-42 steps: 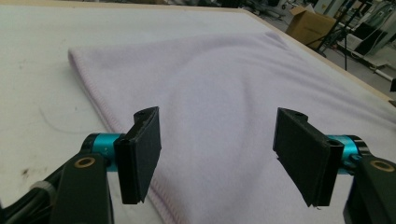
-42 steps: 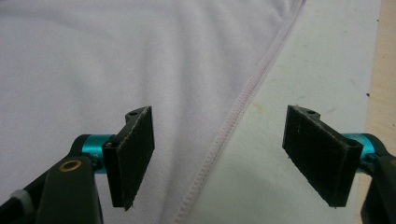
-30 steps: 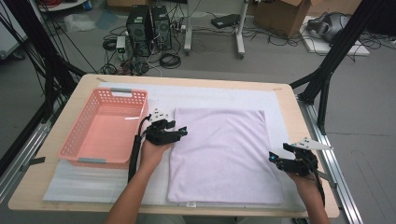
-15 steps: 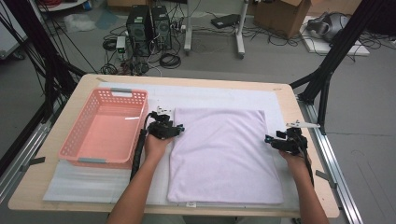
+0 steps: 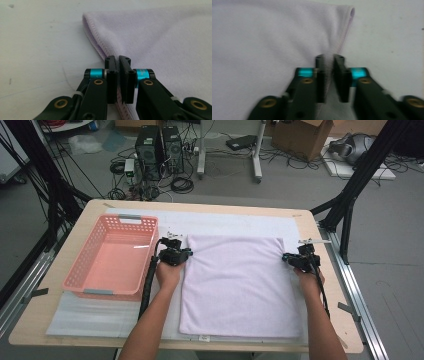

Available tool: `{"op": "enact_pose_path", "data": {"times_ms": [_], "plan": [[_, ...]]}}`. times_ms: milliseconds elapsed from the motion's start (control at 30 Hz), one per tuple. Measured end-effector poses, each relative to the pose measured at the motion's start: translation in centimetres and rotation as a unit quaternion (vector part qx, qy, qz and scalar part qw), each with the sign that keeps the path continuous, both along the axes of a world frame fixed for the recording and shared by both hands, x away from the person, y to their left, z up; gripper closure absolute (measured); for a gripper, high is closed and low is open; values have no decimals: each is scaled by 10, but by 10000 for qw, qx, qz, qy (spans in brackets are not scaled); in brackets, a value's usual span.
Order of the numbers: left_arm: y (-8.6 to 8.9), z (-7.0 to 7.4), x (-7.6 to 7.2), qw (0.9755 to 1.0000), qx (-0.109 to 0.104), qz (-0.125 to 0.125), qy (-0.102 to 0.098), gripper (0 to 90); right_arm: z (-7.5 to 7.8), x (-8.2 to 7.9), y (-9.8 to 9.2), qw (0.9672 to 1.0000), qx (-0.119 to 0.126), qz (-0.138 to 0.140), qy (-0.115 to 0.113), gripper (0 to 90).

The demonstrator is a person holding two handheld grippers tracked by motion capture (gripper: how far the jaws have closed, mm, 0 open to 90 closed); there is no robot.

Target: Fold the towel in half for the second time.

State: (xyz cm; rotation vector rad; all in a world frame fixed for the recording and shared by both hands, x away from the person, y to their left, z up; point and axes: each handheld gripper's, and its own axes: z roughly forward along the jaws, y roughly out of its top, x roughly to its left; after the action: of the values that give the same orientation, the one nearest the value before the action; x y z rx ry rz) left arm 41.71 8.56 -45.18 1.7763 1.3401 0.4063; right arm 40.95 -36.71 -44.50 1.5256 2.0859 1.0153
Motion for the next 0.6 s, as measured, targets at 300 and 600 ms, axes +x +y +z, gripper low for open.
{"op": "enact_pose_path", "data": {"times_ms": [300, 600], "plan": [[-1, -1, 2, 9999, -142, -6, -55, 524, 1, 0, -3, 9998, 180, -17, 56, 623], [-12, 0, -1, 9995, 236, -144, -132, 848, 0, 0, 7, 9996, 81, 261, 54, 868]]}}
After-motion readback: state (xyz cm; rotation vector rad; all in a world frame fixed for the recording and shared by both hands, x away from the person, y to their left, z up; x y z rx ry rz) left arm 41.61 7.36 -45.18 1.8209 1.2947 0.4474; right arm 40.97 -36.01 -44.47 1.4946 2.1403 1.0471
